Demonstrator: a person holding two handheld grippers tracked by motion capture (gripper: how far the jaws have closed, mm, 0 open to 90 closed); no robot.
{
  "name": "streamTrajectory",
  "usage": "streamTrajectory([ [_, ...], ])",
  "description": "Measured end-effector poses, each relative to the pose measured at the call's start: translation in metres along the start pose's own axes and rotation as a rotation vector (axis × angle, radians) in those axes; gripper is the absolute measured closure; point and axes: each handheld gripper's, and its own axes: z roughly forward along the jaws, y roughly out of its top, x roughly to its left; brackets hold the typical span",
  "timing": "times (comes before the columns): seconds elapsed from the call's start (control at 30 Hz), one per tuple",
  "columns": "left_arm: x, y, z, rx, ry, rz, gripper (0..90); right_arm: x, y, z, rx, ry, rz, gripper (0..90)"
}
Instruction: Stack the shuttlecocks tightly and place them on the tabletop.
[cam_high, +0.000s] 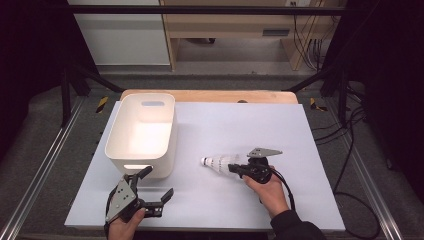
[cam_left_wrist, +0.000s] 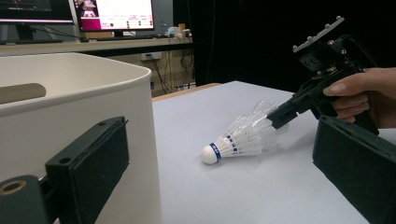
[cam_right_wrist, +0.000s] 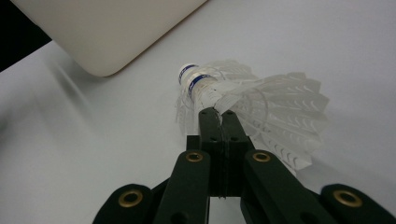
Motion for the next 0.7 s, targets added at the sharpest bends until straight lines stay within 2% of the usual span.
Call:
streamTrajectory([
  [0.7, -0.0006, -0.0001, 0.0004, 0.005, 0.0, 0.005, 3.6, 0.0005, -0.0034, 0.0022, 0.013, -0.011, -0.001, 90.0],
])
